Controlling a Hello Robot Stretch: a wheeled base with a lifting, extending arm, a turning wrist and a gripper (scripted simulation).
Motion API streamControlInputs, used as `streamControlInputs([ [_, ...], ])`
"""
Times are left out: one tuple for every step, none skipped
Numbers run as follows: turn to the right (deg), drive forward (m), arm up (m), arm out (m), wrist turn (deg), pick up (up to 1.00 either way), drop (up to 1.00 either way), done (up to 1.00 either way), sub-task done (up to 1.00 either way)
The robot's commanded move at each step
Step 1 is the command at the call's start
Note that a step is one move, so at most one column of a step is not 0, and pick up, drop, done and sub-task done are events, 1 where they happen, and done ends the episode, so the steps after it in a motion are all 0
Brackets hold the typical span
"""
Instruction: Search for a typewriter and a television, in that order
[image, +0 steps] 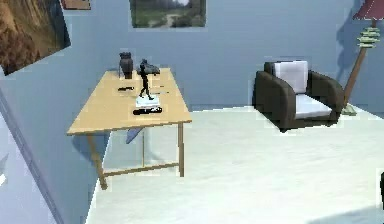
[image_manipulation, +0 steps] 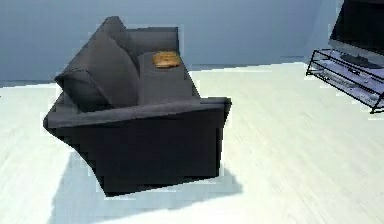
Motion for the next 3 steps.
streamControlInputs([
  [0.0, 0.35, 0.00, 0.00, 0.0, 0.00, 0.00, 0.00, 0.00],
  [21.0, 0.00, 0.00, 0.00, 0.0, 0.00, 0.00, 0.00, 0.00],
  [0.0, 0.95, 0.00, 0.00, 0.0, 0.00, 0.00, 0.00, 0.00],
])
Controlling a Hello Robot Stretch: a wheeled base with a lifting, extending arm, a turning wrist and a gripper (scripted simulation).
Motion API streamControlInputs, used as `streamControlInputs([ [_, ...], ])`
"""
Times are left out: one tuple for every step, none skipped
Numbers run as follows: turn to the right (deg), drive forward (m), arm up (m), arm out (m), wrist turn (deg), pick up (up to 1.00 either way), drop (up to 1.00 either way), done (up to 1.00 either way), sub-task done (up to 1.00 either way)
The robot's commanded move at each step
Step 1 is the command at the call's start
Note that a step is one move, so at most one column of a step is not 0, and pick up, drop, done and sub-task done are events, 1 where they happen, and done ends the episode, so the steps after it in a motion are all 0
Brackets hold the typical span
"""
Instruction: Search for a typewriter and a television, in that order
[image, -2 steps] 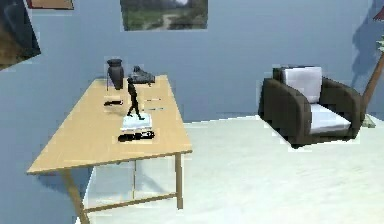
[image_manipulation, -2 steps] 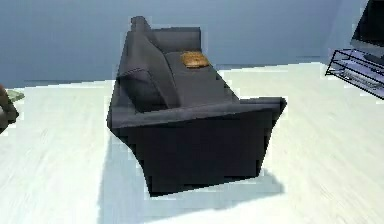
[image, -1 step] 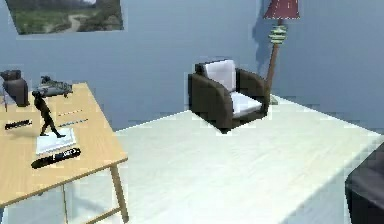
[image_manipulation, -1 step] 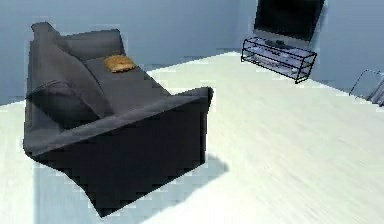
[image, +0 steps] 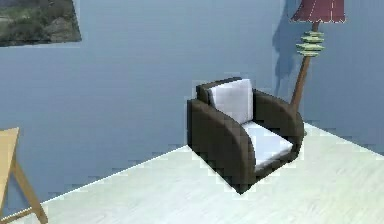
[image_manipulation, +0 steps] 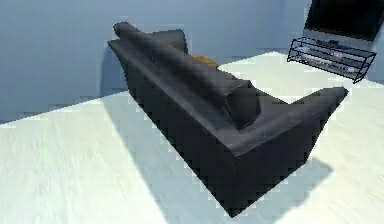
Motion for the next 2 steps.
streamControlInputs([
  [-33.0, 0.00, 0.00, 0.00, 0.0, 0.00, 0.00, 0.00, 0.00],
  [0.0, 0.75, 0.00, 0.00, 0.0, 0.00, 0.00, 0.00, 0.00],
])
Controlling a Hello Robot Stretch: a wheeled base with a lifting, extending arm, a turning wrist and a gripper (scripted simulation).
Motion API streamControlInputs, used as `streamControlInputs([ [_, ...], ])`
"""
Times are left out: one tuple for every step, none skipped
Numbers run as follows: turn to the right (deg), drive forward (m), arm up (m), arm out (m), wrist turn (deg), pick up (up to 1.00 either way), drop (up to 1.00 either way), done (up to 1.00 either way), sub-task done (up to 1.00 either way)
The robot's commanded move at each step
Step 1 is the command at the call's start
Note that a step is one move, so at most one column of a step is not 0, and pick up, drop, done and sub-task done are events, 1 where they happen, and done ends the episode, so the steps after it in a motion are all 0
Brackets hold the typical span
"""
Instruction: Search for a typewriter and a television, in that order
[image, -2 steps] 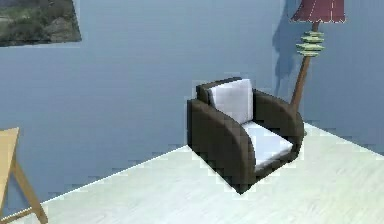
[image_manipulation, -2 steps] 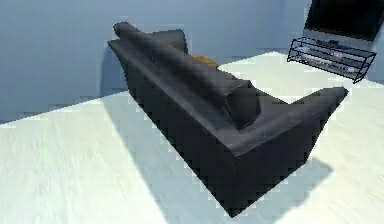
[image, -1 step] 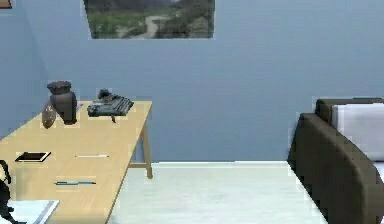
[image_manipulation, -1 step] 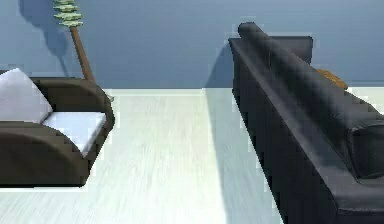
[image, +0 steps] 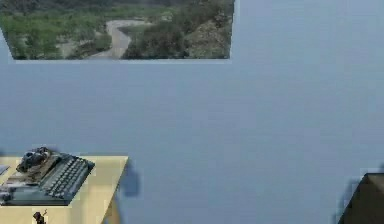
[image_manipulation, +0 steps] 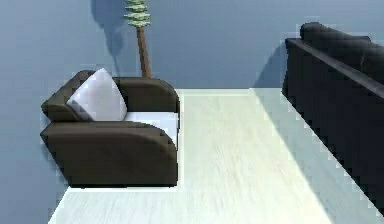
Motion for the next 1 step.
streamControlInputs([
  [-42.0, 0.00, 0.00, 0.00, 0.0, 0.00, 0.00, 0.00, 0.00],
])
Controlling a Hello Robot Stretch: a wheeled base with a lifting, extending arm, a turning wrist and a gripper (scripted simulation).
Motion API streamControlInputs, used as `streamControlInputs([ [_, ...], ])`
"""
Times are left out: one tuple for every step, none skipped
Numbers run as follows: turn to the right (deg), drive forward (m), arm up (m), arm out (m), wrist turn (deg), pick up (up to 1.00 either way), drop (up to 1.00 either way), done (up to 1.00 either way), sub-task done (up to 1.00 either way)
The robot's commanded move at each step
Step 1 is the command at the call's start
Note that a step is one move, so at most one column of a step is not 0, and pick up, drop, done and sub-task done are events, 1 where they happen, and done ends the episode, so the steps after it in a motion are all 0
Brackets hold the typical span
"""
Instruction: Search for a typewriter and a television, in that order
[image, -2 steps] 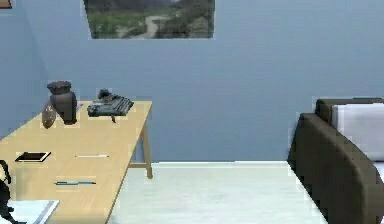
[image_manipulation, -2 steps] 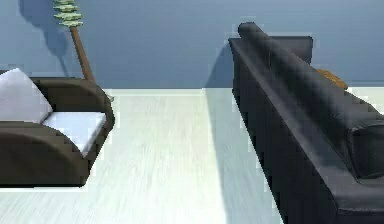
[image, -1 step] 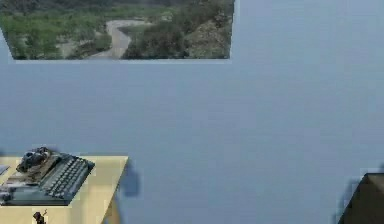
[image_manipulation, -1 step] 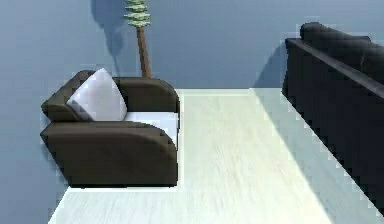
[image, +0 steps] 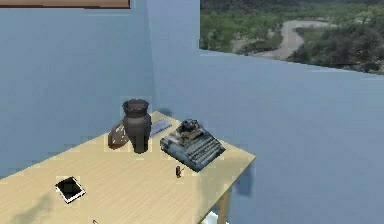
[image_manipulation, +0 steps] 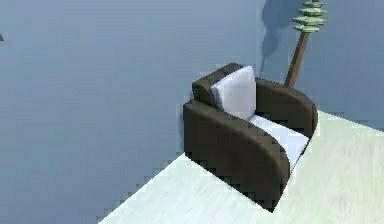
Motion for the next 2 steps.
streamControlInputs([
  [0.0, 0.00, 0.00, 0.00, 0.0, 0.00, 0.00, 0.00, 1.00],
  [-45.0, 0.00, 0.00, 0.00, 0.0, 0.00, 0.00, 0.00, 0.00],
])
